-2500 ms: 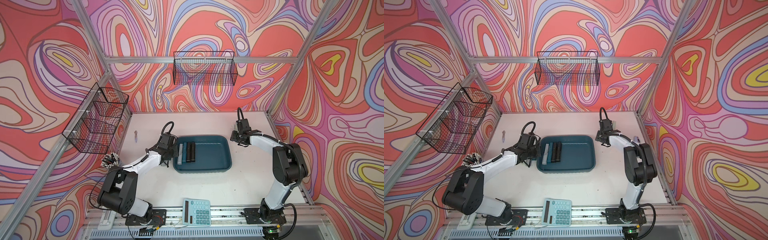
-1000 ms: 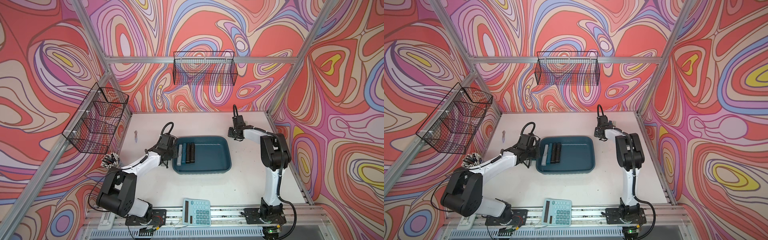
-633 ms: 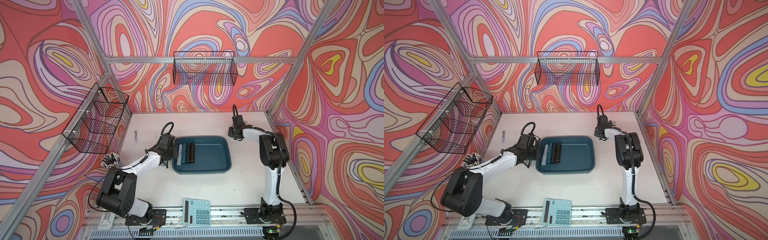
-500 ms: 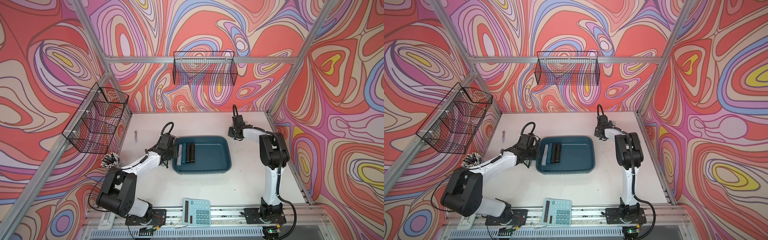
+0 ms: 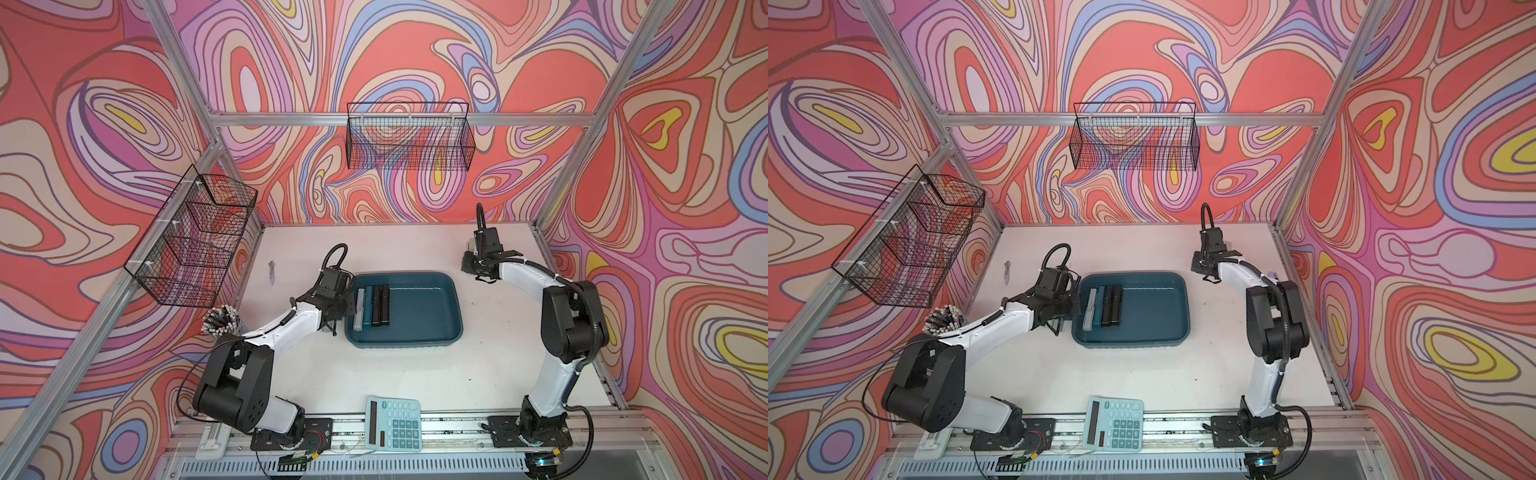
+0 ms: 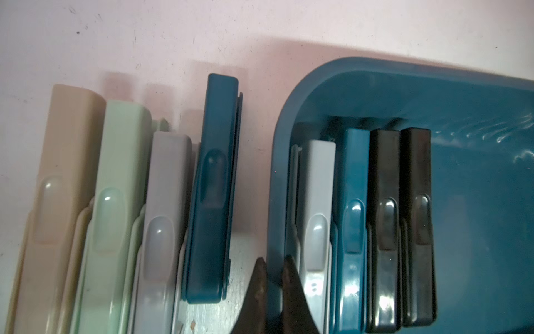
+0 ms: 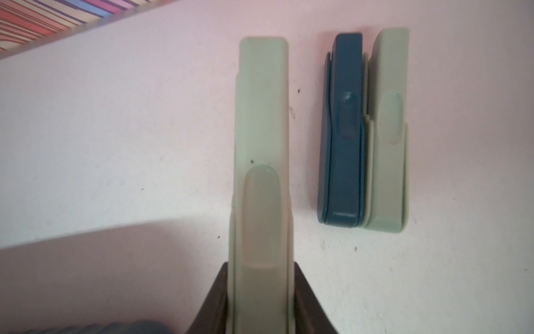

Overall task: Put the pruning pliers into the storage box
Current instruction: Pick up the pruning pliers from the center of the board, then place the pruning pliers in the storage box.

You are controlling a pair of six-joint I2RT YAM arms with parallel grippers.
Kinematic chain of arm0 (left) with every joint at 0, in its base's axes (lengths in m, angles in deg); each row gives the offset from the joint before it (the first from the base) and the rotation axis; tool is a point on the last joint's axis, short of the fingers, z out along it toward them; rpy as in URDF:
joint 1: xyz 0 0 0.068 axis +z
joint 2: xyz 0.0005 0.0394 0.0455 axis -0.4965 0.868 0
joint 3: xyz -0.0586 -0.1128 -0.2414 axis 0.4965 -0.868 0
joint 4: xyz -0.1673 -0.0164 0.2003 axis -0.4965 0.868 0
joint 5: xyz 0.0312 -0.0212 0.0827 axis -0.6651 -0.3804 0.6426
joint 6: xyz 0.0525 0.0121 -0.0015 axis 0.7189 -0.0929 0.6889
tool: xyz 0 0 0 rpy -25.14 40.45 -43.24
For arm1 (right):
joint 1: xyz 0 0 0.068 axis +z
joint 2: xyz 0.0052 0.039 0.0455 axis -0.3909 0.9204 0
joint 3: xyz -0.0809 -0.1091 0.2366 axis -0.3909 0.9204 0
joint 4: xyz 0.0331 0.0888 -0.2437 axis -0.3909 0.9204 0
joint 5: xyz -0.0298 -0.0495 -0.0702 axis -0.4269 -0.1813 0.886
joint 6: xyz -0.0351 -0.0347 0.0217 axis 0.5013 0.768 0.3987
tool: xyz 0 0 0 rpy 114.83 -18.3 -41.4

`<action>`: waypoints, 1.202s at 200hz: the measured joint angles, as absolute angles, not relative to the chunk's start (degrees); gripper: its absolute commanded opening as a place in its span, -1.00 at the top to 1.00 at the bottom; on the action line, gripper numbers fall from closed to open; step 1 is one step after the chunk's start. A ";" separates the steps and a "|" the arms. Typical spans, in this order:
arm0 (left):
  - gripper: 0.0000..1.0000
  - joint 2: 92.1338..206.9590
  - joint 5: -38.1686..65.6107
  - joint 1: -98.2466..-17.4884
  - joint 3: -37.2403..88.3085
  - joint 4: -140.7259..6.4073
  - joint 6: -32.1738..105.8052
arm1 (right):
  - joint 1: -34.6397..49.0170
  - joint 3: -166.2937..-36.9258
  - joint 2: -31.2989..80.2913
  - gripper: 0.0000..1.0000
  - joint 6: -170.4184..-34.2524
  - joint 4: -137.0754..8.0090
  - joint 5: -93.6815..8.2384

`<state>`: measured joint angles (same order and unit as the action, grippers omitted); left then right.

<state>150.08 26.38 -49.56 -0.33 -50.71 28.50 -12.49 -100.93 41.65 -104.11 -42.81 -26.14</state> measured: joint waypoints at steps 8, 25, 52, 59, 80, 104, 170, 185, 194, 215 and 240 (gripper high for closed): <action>0.90 150.19 26.35 -49.56 -0.17 -50.57 28.50 | -11.81 -100.58 39.51 0.51 -104.15 -42.30 -26.08; 0.91 150.56 26.33 -49.56 0.26 -50.49 28.50 | -9.87 -99.49 34.72 0.51 -104.37 -41.39 -25.77; 0.90 150.65 26.38 -49.56 0.37 -50.49 28.50 | -5.67 -97.59 27.77 0.49 -104.92 -39.86 -25.27; 0.90 150.69 26.38 -49.56 0.37 -50.49 28.50 | -4.31 -97.04 26.37 0.49 -104.96 -39.64 -25.05; 0.91 150.93 26.33 -49.56 0.59 -50.53 28.50 | -0.10 -95.29 23.79 0.49 -105.33 -39.59 -24.96; 0.90 151.09 26.35 -49.56 0.64 -50.90 28.47 | 5.17 -92.45 22.66 0.46 -107.34 -39.70 -24.96; 0.90 151.30 26.18 -49.56 0.64 -51.47 28.30 | 19.40 -88.84 23.73 0.45 -115.10 -42.70 -25.33; 0.90 151.28 26.18 -49.58 0.64 -51.49 28.28 | 20.08 -87.86 25.17 0.45 -116.28 -44.88 -25.82; 0.90 151.24 26.18 -49.58 0.57 -51.54 28.28 | 20.27 -87.20 26.22 0.45 -116.89 -46.00 -25.99; 0.90 150.98 26.18 -49.58 0.24 -51.82 28.26 | 20.73 -86.02 29.41 0.45 -117.79 -47.83 -26.25; 0.89 150.65 26.18 -49.58 -0.35 -52.50 28.10 | 21.37 -85.39 32.47 0.45 -118.53 -49.80 -26.67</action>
<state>150.65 26.18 -49.58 -0.35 -52.50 28.10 21.37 -85.39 32.47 -118.53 -49.80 -26.67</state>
